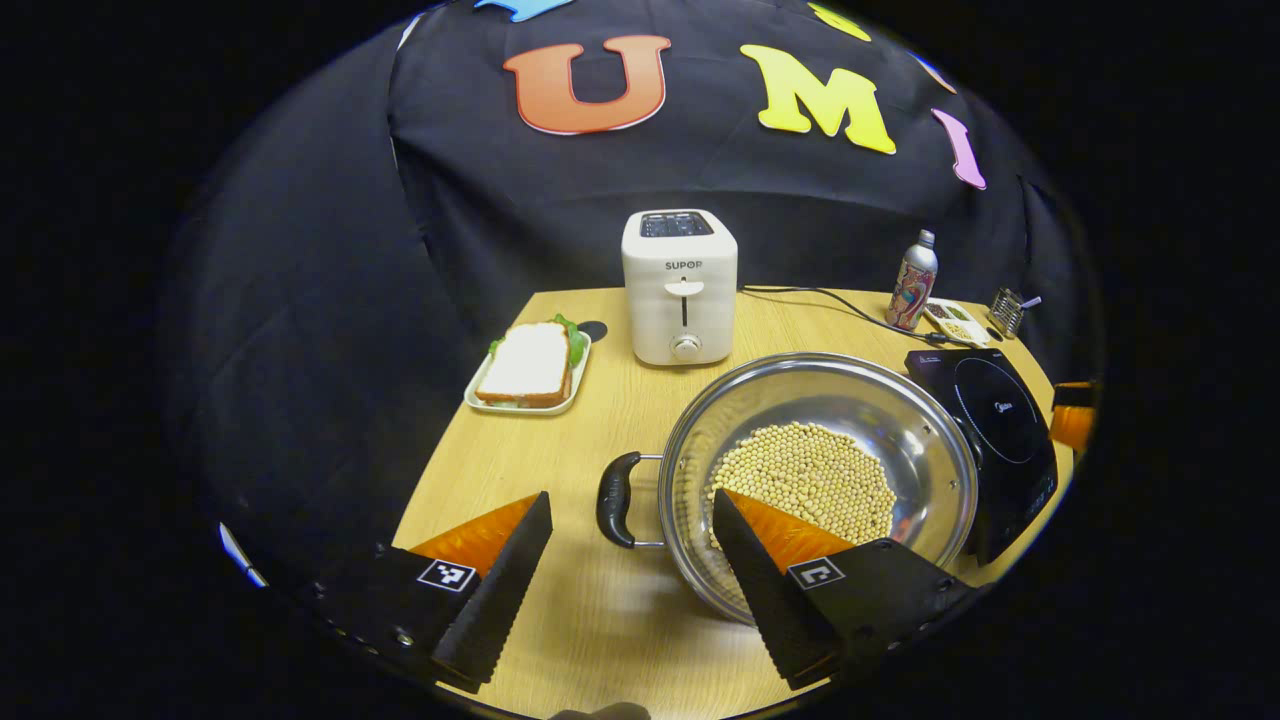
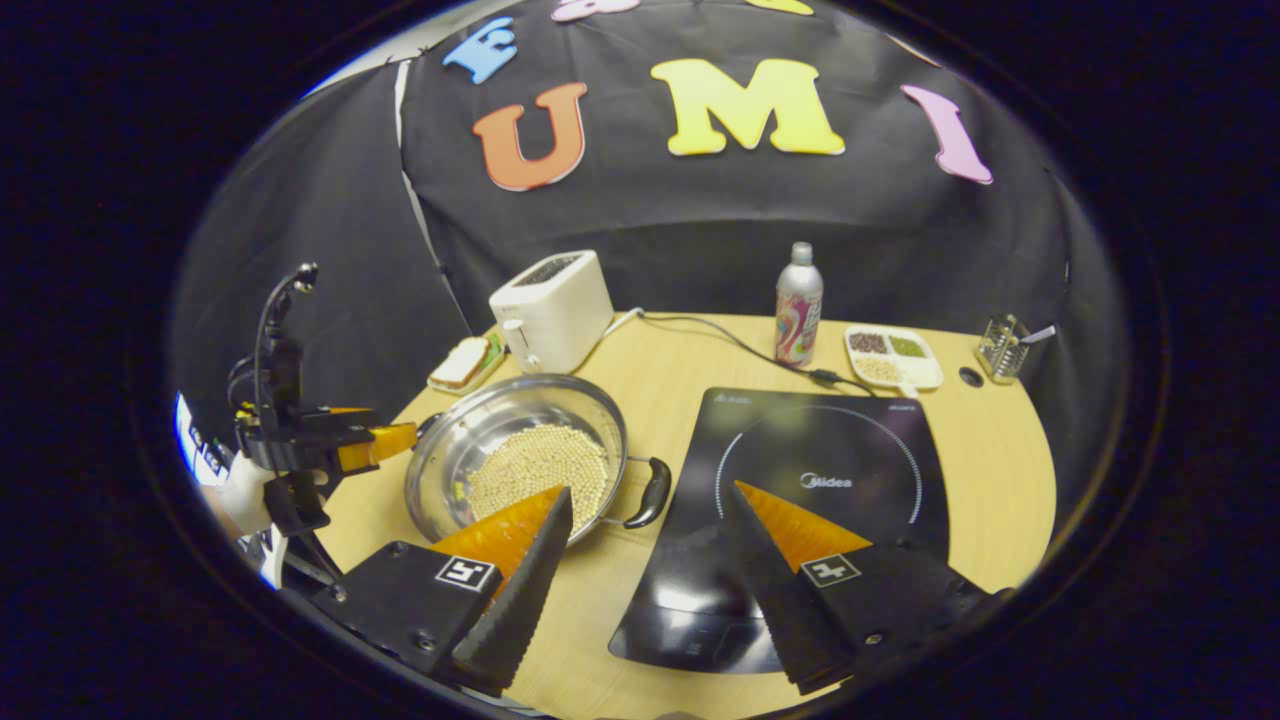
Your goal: First push the handle of the pot to place it horizontally, then grasp the pot with both hands and set it on the induction cooktop.
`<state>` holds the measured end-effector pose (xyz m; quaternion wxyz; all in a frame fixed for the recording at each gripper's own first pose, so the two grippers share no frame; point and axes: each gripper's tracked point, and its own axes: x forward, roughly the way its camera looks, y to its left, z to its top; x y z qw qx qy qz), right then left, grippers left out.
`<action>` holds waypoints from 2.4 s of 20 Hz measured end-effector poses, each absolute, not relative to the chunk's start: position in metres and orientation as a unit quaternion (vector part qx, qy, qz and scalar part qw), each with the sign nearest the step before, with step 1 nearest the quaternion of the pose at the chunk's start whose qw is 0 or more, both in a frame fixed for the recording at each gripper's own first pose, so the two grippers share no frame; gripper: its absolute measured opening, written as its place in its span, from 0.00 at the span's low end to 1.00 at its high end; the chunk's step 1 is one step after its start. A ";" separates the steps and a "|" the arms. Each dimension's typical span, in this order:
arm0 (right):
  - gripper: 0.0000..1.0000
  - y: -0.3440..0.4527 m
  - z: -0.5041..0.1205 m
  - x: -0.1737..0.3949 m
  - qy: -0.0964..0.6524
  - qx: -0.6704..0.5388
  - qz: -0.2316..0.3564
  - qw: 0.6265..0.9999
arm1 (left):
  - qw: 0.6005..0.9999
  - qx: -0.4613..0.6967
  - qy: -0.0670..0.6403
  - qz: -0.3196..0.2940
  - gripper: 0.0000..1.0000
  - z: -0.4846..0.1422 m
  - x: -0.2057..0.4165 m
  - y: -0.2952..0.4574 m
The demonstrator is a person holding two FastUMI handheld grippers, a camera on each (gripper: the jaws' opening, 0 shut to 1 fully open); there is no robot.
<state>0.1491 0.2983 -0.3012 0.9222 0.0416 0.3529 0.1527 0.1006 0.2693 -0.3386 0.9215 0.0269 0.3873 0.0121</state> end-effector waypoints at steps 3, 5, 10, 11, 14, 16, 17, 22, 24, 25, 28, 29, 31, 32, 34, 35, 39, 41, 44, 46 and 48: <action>0.90 0.314 -0.332 0.170 0.387 0.049 0.143 0.910 | 0.916 0.040 0.399 -0.003 0.97 -0.356 0.117 0.273; 0.89 0.317 -0.343 0.180 0.399 0.050 0.134 0.906 | 0.911 0.044 0.410 -0.013 0.97 -0.366 0.123 0.272; 0.89 0.327 -0.372 0.186 0.446 0.056 0.120 0.885 | 0.896 0.039 0.441 -0.017 0.97 -0.388 0.129 0.277; 0.89 0.329 -0.368 0.196 0.430 0.056 0.120 0.893 | 0.893 0.039 0.449 -0.017 0.97 -0.393 0.129 0.279; 0.84 0.333 -0.371 0.195 0.446 0.043 0.119 0.886 | 0.887 0.033 0.460 -0.018 0.96 -0.397 0.132 0.280; 0.91 0.334 -0.372 0.199 0.450 0.034 0.117 0.885 | 0.883 0.025 0.467 -0.025 0.90 -0.399 0.132 0.274; 0.83 0.334 -0.372 0.203 0.449 0.031 0.118 0.885 | 0.880 0.025 0.474 -0.026 0.86 -0.402 0.130 0.273; 0.71 0.343 -0.388 0.206 0.475 0.048 0.125 0.870 | 0.871 0.017 0.490 -0.017 0.72 -0.408 0.130 0.278; 0.66 0.342 -0.389 0.206 0.482 0.066 0.121 0.865 | 0.870 0.006 0.493 -0.018 0.58 -0.406 0.127 0.279; 0.61 0.343 -0.390 0.205 0.488 0.073 0.120 0.862 | 0.869 0.006 0.495 -0.017 0.76 -0.405 0.128 0.279; 0.53 0.342 -0.389 0.204 0.497 0.090 0.114 0.855 | 0.870 0.019 0.492 -0.020 0.61 -0.399 0.127 0.275; 0.51 0.340 -0.388 0.205 0.494 0.095 0.114 0.857 | 0.872 0.019 0.488 -0.023 0.51 -0.394 0.128 0.274; 0.54 0.338 -0.384 0.205 0.490 0.099 0.112 0.859 | 0.875 0.020 0.483 -0.029 0.61 -0.383 0.127 0.270; 0.53 0.339 -0.386 0.205 0.484 0.097 0.111 0.863 | 0.876 0.023 0.481 -0.030 0.61 -0.376 0.126 0.269; 0.54 0.339 -0.389 0.204 0.473 0.095 0.111 0.869 | 0.878 0.021 0.477 -0.032 0.66 -0.366 0.125 0.263; 0.51 0.338 -0.388 0.204 0.467 0.096 0.110 0.872 | 0.879 0.018 0.474 -0.034 0.61 -0.359 0.126 0.259; 0.51 0.327 -0.380 0.206 0.451 0.098 0.103 0.881 | 0.883 0.024 0.467 -0.044 0.61 -0.340 0.127 0.233; 0.51 0.317 -0.372 0.203 0.443 0.099 0.096 0.886 | 0.884 0.023 0.464 -0.053 0.61 -0.334 0.125 0.214; 0.51 0.302 -0.368 0.198 0.437 0.102 0.080 0.890 | 0.884 0.024 0.463 -0.069 0.61 -0.328 0.122 0.184; 0.51 0.289 -0.367 0.193 0.436 0.106 0.071 0.891 | 0.883 0.024 0.463 -0.079 0.61 -0.322 0.120 0.156; 0.51 0.274 -0.364 0.188 0.437 0.109 0.062 0.890 | 0.883 0.025 0.461 -0.086 0.61 -0.321 0.117 0.131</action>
